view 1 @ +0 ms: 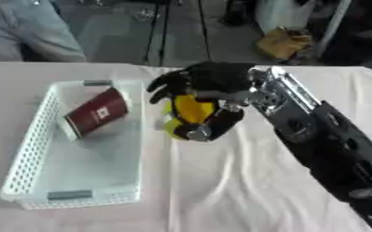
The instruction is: Pick up objects on the table and place them in the box.
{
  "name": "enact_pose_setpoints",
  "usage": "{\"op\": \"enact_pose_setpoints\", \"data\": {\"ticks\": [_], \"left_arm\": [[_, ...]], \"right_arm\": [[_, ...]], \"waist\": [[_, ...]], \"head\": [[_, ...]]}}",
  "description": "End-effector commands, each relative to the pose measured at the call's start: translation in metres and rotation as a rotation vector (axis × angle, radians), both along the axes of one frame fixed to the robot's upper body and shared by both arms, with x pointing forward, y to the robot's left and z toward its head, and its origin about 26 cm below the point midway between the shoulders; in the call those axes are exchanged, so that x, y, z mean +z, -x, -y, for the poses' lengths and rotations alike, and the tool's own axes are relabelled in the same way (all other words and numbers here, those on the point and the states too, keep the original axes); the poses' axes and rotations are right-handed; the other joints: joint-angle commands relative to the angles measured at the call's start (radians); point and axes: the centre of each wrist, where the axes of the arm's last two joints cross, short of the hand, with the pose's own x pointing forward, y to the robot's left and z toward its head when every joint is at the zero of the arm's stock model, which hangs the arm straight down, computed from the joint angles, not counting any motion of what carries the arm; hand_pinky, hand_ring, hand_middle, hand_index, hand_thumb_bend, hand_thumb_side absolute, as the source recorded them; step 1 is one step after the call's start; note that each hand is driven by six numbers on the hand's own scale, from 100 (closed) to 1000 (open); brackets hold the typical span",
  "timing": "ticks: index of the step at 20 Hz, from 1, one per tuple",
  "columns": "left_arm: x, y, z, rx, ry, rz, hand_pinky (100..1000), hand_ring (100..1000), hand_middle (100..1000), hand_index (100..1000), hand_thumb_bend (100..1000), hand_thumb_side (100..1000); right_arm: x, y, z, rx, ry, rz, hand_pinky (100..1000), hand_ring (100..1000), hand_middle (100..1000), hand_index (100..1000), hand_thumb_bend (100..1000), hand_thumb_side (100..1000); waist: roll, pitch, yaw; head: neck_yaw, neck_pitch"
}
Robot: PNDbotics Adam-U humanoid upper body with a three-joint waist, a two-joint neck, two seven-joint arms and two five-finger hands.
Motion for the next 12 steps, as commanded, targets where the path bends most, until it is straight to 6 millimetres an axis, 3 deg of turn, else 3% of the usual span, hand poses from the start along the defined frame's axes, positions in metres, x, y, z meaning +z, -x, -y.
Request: {"op": "enact_pose_setpoints", "data": {"ticks": [1,6,7,12], "left_arm": [[0.012,0.001,0.001,-0.02,-0.02,0.038,550,813,798,827,553,850],[0.016,-0.001,0.005,-0.041,-0.02,0.052,551,813,799,828,554,847],[0.017,-0.002,0.005,-0.044,-0.019,0.058,553,811,798,827,559,842],[0.021,-0.004,0.008,-0.058,-0.015,0.08,555,811,798,827,561,838]], "right_arm": [[0.007,-0.005,-0.008,-0.032,-0.097,0.02,166,481,901,908,143,100],[0.001,-0.013,-0.017,-0.065,-0.139,0.027,167,481,901,909,141,100],[0.0,-0.014,-0.019,-0.083,-0.166,0.026,160,471,873,907,100,100],[-0.012,-0.015,-0.037,-0.184,-0.312,0.051,177,481,853,900,101,100]], "waist": [[0.002,-0.015,0.016],[-0.002,-0.012,0.057],[-0.004,-0.012,0.075],[-0.009,-0.01,0.115]], "head": [[-0.01,-0.006],[-0.017,-0.016],[-0.019,-0.02],[-0.026,-0.026]]}}
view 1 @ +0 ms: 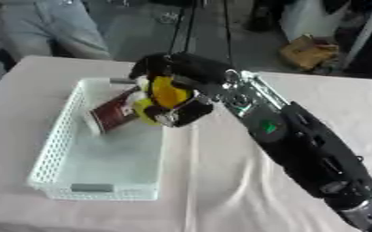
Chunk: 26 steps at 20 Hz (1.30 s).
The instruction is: Pick up objects on the table and place them in the box.
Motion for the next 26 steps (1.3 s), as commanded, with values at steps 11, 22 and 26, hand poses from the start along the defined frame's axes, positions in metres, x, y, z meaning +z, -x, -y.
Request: {"op": "enact_pose_setpoints", "data": {"ticks": [11,22,26], "left_arm": [[0.014,0.0,0.002,-0.026,-0.021,0.064,557,810,797,827,565,834],[0.012,0.001,0.001,-0.016,-0.021,0.06,557,809,797,827,565,836],[0.011,0.002,0.0,-0.01,-0.018,0.059,557,808,797,826,565,836]], "right_arm": [[-0.043,0.009,-0.038,0.326,0.525,-0.154,1000,1000,1000,1000,100,847],[-0.002,0.018,-0.026,0.328,0.439,-0.011,1000,1000,1000,1000,100,544],[0.014,0.012,-0.006,0.062,0.185,0.114,972,971,1000,1000,100,100]], "waist": [[0.003,-0.012,0.021],[0.007,-0.013,0.002],[0.012,-0.015,-0.007]], "head": [[-0.003,-0.019],[0.001,-0.023],[0.008,-0.023]]}}
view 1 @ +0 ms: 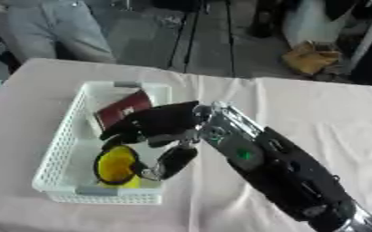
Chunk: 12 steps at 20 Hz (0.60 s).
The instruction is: Pick up objects on the table and place them in the box.
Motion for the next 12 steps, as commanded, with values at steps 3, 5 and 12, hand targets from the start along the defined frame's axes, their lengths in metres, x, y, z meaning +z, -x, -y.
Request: {"op": "enact_pose_setpoints", "data": {"ticks": [3,5,12], "left_arm": [[0.008,0.003,-0.004,0.018,-0.019,0.027,557,809,797,826,564,838],[0.007,0.004,-0.006,0.031,-0.019,0.02,556,809,797,825,563,840],[0.0,0.009,-0.015,0.102,-0.017,-0.017,557,821,805,826,561,850]], "right_arm": [[0.024,-0.008,0.03,-0.376,-0.452,0.235,860,900,993,1000,100,100],[0.023,-0.008,0.043,-0.447,-0.557,0.274,801,870,968,981,100,100],[0.036,0.027,0.103,-0.302,-0.789,0.186,676,815,871,951,100,242]], "waist": [[0.013,-0.016,-0.017],[0.013,-0.016,-0.035],[0.018,-0.005,-0.123]], "head": [[0.014,-0.008],[0.027,-0.008],[0.085,-0.015]]}}
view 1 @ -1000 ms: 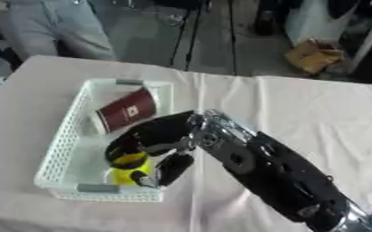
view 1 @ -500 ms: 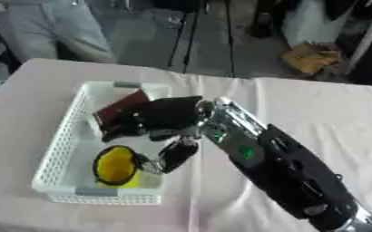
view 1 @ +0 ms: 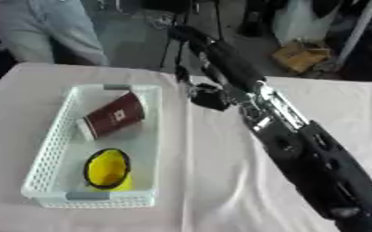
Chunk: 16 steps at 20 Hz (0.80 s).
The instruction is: Pick up objects on the table and place them in the box.
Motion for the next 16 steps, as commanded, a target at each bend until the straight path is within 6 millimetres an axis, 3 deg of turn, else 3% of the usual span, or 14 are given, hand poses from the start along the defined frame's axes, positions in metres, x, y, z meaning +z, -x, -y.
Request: {"op": "enact_pose_setpoints", "data": {"ticks": [1,2,5,7,9,10,11,14,16], "left_arm": [[0.008,0.004,-0.006,0.033,-0.025,0.022,557,823,806,827,561,849],[0.008,0.004,-0.006,0.04,-0.024,0.021,558,827,810,832,561,849],[0.007,0.005,-0.008,0.052,-0.023,0.021,556,828,812,834,558,850],[0.003,0.006,-0.008,0.061,-0.011,0.012,551,824,811,832,554,857],[0.0,0.007,-0.009,0.07,-0.003,0.003,550,822,810,832,553,858],[-0.001,0.007,-0.009,0.074,-0.001,0.0,548,823,810,833,550,857],[-0.001,0.008,-0.01,0.079,0.001,-0.001,548,823,810,833,550,857],[-0.002,0.008,-0.01,0.087,0.008,0.001,546,828,816,839,554,849],[-0.003,0.008,-0.01,0.087,0.009,0.003,547,830,818,840,554,848]], "right_arm": [[0.029,0.021,0.026,0.075,-0.12,0.041,668,811,865,947,100,267],[0.031,0.028,0.034,0.089,-0.173,0.027,640,789,835,932,100,343],[0.04,0.05,0.053,0.117,-0.297,0.004,627,781,820,918,100,386],[0.041,0.06,0.067,0.097,-0.351,0.014,561,744,780,882,100,395],[0.036,0.065,0.078,0.072,-0.387,0.021,539,729,772,880,100,407],[0.032,0.067,0.084,0.055,-0.408,0.021,536,724,767,887,100,474],[0.028,0.069,0.089,0.038,-0.434,0.022,536,724,767,887,100,474],[0.019,0.072,0.099,0.004,-0.491,0.019,535,721,766,903,100,562],[0.013,0.074,0.102,-0.016,-0.518,0.017,535,719,765,906,100,569]], "waist": [[0.006,-0.008,-0.016],[0.008,-0.006,-0.028],[0.014,-0.003,-0.054],[0.019,0.001,-0.076],[0.024,0.005,-0.096],[0.027,0.008,-0.107],[0.03,0.01,-0.116],[0.035,0.016,-0.125],[0.037,0.019,-0.126]], "head": [[0.026,-0.015],[0.036,-0.018],[0.054,-0.025],[0.067,-0.031],[0.079,-0.032],[0.086,-0.033],[0.09,-0.034],[0.096,-0.032],[0.098,-0.028]]}}
